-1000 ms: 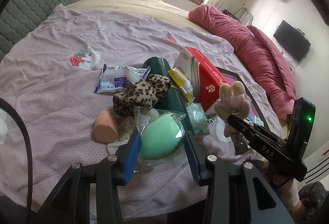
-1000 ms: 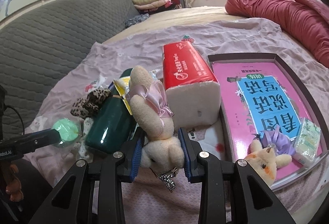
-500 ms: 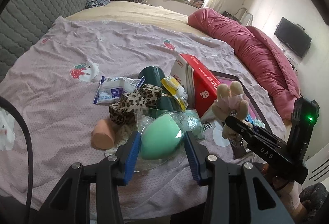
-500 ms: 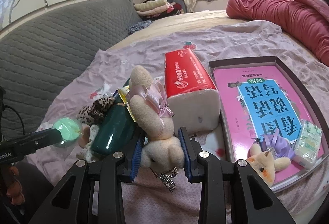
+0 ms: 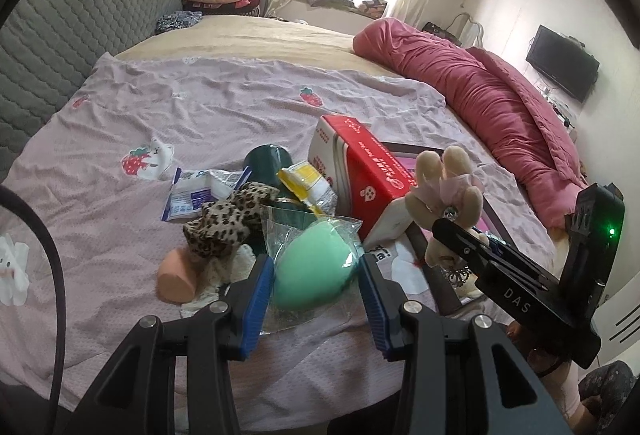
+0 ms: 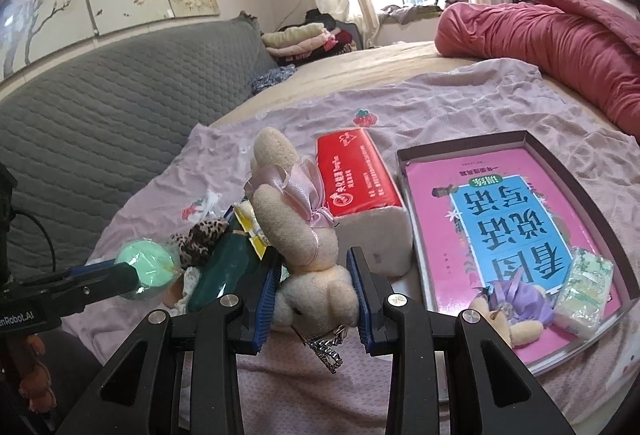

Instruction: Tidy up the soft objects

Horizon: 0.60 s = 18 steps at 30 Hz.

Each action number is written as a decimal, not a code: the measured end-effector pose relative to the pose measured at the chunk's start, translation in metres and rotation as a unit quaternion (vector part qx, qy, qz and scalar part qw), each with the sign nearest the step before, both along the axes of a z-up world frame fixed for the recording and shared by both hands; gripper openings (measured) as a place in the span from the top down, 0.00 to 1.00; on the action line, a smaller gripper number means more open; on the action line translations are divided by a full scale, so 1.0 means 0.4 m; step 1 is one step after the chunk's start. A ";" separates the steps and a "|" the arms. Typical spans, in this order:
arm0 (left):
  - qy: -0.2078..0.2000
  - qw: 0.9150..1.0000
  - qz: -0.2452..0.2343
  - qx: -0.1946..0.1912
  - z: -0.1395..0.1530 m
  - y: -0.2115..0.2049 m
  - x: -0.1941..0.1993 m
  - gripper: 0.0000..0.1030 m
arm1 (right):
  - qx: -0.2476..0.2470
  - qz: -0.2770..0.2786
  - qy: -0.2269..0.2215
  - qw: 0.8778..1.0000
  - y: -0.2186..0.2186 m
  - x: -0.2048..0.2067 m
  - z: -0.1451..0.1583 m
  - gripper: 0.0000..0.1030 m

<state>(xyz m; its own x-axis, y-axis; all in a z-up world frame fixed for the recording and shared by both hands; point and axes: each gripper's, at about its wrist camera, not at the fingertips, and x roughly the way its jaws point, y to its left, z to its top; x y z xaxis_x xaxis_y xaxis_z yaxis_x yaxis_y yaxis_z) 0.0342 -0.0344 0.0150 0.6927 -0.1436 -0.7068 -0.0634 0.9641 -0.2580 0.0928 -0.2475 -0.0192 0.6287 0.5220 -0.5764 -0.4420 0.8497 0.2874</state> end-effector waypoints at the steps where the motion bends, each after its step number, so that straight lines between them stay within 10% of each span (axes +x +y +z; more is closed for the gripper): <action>1: 0.000 1.000 0.000 0.000 0.002 -0.004 0.002 0.57 | 0.002 -0.002 -0.001 1.000 -0.005 0.000 0.002 0.66; 18: -0.012 1.000 -0.017 0.004 0.040 -0.091 0.038 0.57 | 0.021 -0.031 -0.001 0.999 -0.067 0.008 0.015 0.66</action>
<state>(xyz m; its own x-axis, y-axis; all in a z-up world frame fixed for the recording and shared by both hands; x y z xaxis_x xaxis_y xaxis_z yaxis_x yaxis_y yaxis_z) 0.0495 -0.0706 0.0311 0.7038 -0.1615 -0.6918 -0.0251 0.9676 -0.2514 0.0961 -0.2743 -0.0134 0.6616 0.5053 -0.5540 -0.3889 0.8630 0.3226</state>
